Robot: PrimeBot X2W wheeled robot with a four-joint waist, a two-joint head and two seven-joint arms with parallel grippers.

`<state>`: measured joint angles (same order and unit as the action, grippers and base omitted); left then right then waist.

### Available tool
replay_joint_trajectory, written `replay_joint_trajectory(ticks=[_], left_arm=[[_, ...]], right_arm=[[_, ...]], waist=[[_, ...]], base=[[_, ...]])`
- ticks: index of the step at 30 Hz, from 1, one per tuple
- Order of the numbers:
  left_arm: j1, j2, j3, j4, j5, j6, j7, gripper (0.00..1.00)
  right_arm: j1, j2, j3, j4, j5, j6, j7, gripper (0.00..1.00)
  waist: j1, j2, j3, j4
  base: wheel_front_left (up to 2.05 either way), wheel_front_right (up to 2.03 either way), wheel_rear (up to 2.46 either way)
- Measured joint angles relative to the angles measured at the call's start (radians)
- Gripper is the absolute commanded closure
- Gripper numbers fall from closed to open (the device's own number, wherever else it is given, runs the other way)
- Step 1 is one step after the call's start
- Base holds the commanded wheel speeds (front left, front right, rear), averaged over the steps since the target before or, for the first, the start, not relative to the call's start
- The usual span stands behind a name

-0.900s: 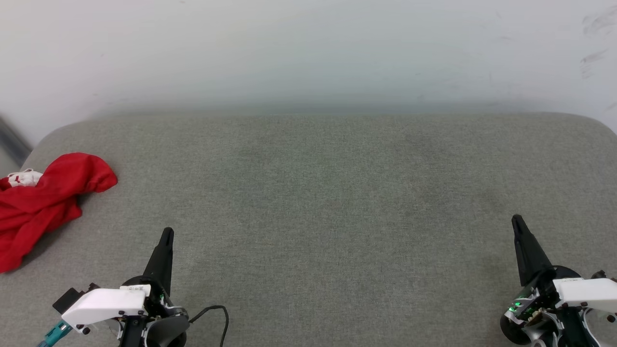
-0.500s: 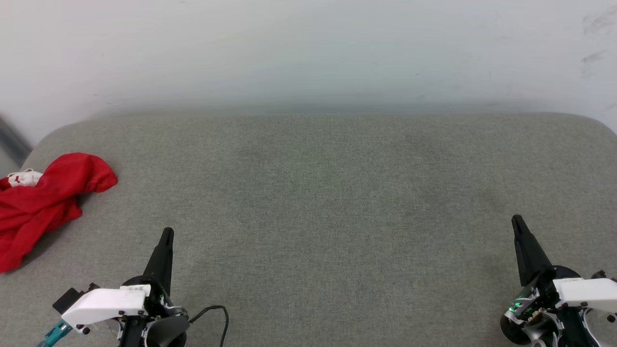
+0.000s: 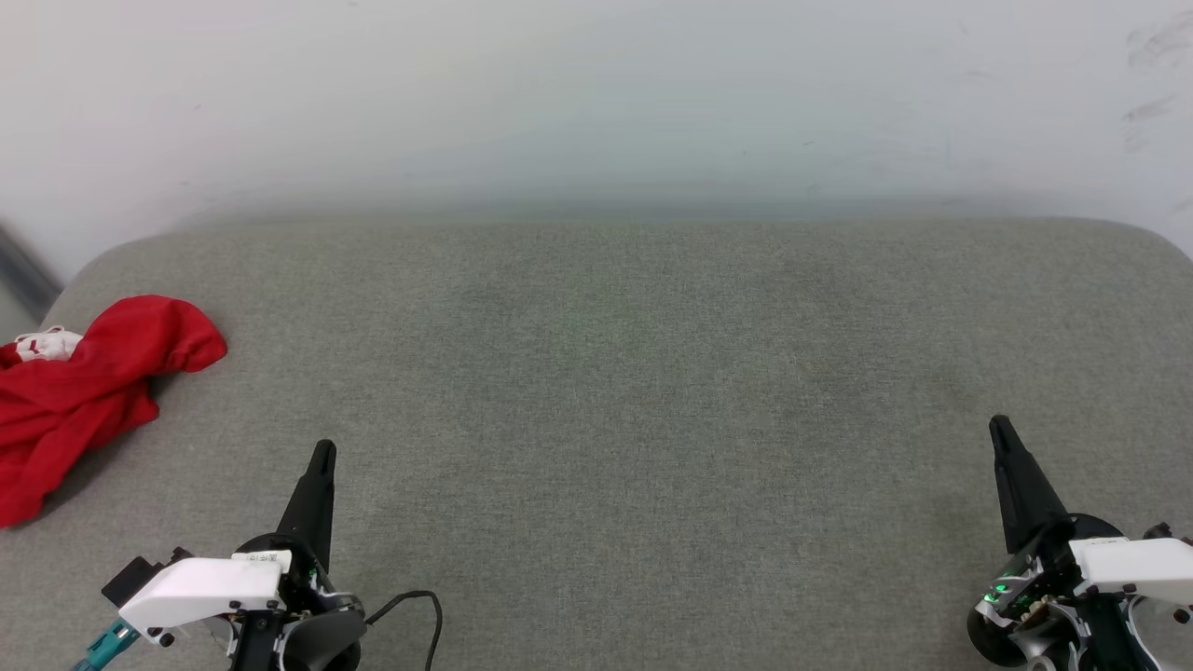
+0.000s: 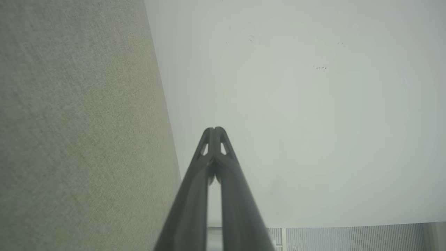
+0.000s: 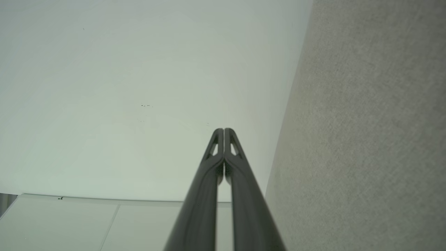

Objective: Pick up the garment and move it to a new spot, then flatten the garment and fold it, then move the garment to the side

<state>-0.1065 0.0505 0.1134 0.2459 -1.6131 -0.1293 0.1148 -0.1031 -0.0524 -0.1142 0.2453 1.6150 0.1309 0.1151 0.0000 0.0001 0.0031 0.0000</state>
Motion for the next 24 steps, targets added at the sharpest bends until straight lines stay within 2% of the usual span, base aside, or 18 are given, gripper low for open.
replay_joint_trajectory(ticks=[15,16,24], left_arm=[[0.000,0.000,0.000,0.000,0.000,0.000,0.000,1.00],[0.001,0.000,-0.001,0.004,0.000,0.000,0.000,0.00],[0.045,-0.005,-0.010,0.031,0.012,0.002,-0.020,0.00]], right_arm=[[0.000,0.000,0.000,0.000,0.000,0.000,0.000,1.00],[0.002,0.000,0.000,0.003,0.000,0.000,0.000,0.00],[0.051,0.001,0.003,0.040,-0.009,0.000,-0.019,0.00]], waist=[[0.0000,0.0000,0.000,0.000],[0.0000,0.0000,0.000,0.000],[0.0000,0.0000,0.000,-0.001]], base=[[0.00,0.00,0.00],[0.00,0.00,0.00],[0.00,0.00,0.00]])
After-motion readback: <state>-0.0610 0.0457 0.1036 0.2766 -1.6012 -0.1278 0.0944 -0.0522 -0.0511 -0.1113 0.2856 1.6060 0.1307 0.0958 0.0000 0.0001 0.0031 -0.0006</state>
